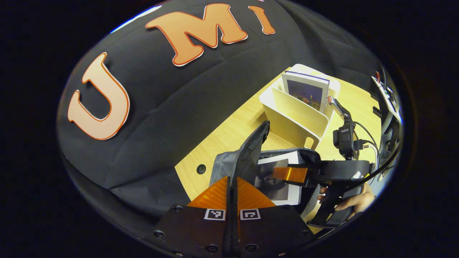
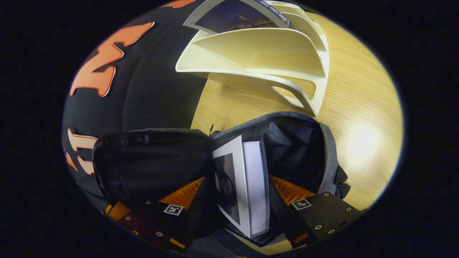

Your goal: Open the schoolbag, grab two books from the bookshelf and put them into the schoolbag.

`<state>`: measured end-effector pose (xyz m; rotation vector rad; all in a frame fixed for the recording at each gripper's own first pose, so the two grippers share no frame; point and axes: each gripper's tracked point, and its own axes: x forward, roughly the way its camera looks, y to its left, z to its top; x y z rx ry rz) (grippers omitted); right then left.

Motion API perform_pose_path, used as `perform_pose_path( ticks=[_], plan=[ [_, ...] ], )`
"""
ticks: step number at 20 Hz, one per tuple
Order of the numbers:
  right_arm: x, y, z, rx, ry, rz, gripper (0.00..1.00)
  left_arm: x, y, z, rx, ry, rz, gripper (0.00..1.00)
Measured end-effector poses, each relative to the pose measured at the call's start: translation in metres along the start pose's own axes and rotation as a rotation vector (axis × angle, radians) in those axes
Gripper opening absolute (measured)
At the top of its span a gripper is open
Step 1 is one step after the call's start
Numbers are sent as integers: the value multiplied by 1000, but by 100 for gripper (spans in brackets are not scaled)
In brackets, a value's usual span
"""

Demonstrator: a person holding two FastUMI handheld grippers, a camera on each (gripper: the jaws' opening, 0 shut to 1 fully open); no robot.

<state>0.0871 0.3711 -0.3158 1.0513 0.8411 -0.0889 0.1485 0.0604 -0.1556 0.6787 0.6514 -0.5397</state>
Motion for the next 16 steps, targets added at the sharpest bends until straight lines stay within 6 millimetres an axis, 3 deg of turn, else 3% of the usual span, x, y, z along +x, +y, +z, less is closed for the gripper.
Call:
perform_pose_path(
  ticks=[1, 5, 10, 16],
  plan=[
    [-6, -3, 2, -15, 2, -14, 97, 1, 1, -1, -9, -2, -4, 1],
    [-32, -16, 18, -43, -5, -46, 98, -1, 0, -10, -24, 4, -18, 1],
    [-66, -39, 68, -123, -96, -101, 98, -2, -10, -20, -26, -4, -39, 1],
    [-131, -71, 127, -296, -140, -205, 98, -8, -14, -31, -77, -18, -73, 1]
  ],
)
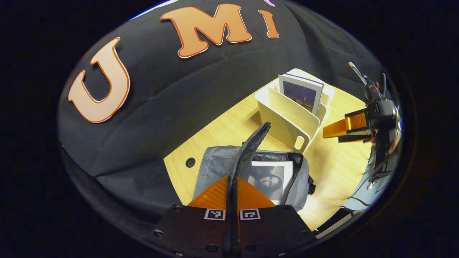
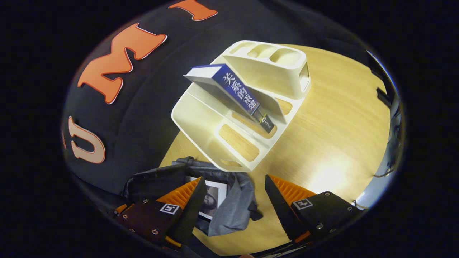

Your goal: Open the schoolbag, grab two books from the bookshelf and put them into the schoolbag.

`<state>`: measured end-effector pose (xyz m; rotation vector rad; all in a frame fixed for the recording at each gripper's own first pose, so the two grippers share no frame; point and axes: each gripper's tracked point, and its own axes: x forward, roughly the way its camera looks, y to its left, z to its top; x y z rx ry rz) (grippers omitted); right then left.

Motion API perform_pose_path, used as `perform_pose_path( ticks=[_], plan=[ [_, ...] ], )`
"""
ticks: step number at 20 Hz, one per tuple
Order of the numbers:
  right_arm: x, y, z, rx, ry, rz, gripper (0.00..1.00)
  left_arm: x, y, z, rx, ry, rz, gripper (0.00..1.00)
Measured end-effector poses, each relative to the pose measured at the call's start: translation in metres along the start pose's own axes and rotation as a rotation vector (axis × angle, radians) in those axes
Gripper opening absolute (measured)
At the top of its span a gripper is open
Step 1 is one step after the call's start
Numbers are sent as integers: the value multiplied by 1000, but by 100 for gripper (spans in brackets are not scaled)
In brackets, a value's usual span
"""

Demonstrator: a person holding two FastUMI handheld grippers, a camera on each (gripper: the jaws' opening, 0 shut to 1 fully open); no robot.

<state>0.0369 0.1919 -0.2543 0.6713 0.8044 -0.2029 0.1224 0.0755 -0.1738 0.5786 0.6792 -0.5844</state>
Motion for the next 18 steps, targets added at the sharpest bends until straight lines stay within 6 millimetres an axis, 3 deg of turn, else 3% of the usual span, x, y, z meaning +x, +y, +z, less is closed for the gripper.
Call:
perform_pose_path(
  ticks=[3, 6, 10, 13, 18],
  plan=[
    [-23, -17, 29, -134, -5, -52, 98, 1, 4, -6, -15, -2, 7, 1],
    [-38, -20, 56, -289, 8, -108, 98, 0, 3, -11, -33, 0, 3, 1],
    [-48, 4, 102, -492, 4, -157, 98, -4, 2, -14, -44, 0, 3, 1],
    [-52, 33, 131, -595, 10, -159, 99, -5, 4, -17, -58, 6, 15, 1],
    [-27, 68, 175, -701, 26, -172, 99, -7, 2, -20, -74, 18, 22, 1]
  ],
)
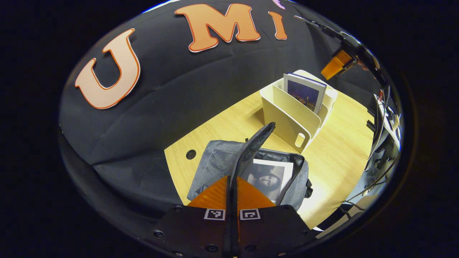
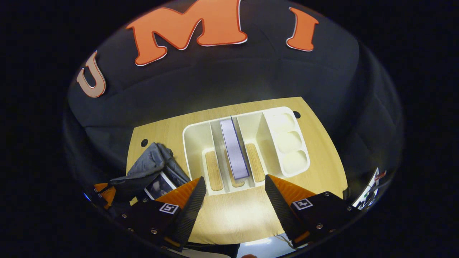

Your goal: Open the schoolbag, grab two books from the bookshelf and put them into the schoolbag.

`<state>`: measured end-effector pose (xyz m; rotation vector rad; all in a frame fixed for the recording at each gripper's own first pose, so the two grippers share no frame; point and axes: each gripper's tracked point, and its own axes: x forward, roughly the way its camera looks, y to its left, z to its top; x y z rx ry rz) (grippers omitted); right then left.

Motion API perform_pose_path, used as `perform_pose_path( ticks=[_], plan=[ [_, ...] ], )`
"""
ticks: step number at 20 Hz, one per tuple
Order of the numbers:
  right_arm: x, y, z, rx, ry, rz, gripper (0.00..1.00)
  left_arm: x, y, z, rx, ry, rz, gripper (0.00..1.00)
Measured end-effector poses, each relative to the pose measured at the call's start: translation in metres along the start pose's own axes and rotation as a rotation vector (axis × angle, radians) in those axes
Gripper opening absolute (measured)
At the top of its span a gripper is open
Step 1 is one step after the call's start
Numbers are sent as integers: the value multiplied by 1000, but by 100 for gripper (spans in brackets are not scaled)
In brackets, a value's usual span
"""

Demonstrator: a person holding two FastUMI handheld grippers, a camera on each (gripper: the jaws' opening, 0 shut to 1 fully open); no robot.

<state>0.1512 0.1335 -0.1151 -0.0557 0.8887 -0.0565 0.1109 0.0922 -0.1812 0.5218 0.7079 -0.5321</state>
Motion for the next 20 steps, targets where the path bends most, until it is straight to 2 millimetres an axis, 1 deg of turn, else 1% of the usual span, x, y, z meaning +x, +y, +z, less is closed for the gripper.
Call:
perform_pose_path(
  ticks=[2, 4, 5, 6, 7, 9, 10, 12, 14, 15, 16, 17, 18, 20],
  plan=[
    [19, 4, 16, -36, 23, 6, 99, -1, 2, -3, -11, 11, 9, 1],
    [43, 5, 25, -50, 60, 21, 99, -2, 1, -5, -27, 21, 13, 1],
    [56, 4, 25, -63, 81, 23, 99, -1, 1, -6, -34, 27, 17, 1],
    [69, 2, 25, -81, 102, 20, 99, -1, 1, -7, -41, 32, 21, 7],
    [83, 0, 23, -99, 127, 14, 99, -1, 0, -8, -48, 38, 23, 1],
    [108, -1, 19, -132, 162, 5, 99, -1, -1, -9, -60, 47, 28, 1],
    [114, -1, 15, -148, 181, 5, 99, -1, -1, -9, -66, 52, 32, 1],
    [125, 7, 8, -157, 209, 35, 91, 0, -3, -9, -75, 56, 39, 1],
    [135, 9, 5, -158, 215, 27, 81, 0, -5, -9, -84, 60, 42, 1],
    [136, 6, 4, -166, 218, 14, 65, 0, -6, -10, -88, 63, 44, 1],
    [136, 4, 4, -165, 215, 10, 58, 1, -6, -10, -87, 64, 46, 1],
    [138, 7, 5, -161, 213, 9, 40, 0, -7, -11, -88, 67, 49, 1],
    [135, 8, 4, -155, 215, 7, 39, -1, -7, -11, -90, 69, 50, 1],
    [128, 6, 8, -151, 191, 1, 37, 0, -8, -12, -91, 70, 51, 1]
  ],
)
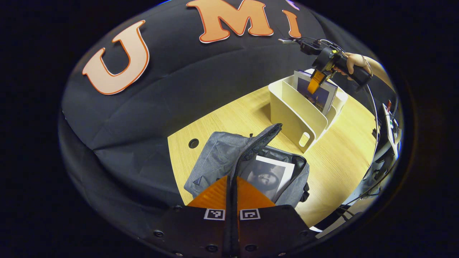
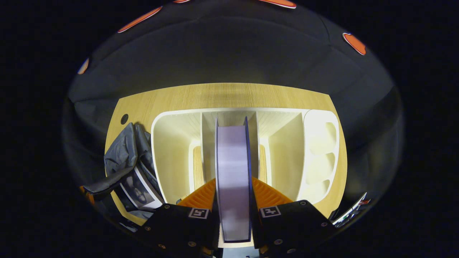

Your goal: Open the schoolbag, grab two books from the bookshelf and put them into the schoolbag.

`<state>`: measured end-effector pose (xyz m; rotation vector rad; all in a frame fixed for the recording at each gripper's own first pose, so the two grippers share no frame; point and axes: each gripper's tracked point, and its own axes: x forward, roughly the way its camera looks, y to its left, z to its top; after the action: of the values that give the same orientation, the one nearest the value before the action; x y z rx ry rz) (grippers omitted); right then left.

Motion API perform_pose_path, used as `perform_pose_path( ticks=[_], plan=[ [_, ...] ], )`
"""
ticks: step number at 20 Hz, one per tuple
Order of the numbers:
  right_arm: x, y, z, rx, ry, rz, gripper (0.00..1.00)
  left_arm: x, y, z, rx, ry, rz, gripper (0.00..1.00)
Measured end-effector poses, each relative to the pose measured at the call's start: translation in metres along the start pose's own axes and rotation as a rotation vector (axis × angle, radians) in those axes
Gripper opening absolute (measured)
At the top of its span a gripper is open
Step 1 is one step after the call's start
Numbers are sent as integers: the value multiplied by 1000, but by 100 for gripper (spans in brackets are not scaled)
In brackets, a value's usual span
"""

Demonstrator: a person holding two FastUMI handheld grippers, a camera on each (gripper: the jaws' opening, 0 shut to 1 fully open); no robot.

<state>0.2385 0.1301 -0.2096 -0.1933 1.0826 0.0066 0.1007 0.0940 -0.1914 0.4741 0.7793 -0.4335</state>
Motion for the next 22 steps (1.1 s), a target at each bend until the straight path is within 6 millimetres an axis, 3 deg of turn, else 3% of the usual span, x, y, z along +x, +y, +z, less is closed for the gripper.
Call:
perform_pose_path(
  ticks=[3, 6, 12, 18, 22],
  plan=[
    [-23, 2, 3, 34, -27, 26, 36, 2, -1, 1, 3, 3, 0, 1],
    [-53, -9, 2, 50, -46, 17, 36, 5, -1, 3, 15, -2, 1, 1],
    [-139, -17, -9, 99, -138, 56, 36, 15, 0, 5, 48, 4, -1, 1],
    [-219, -15, -59, 196, -242, 144, 35, 19, 7, 16, 111, -1, 2, 1],
    [-234, 2, -112, 363, -297, 287, 35, 18, 6, 19, 144, -1, -21, 1]
  ],
)
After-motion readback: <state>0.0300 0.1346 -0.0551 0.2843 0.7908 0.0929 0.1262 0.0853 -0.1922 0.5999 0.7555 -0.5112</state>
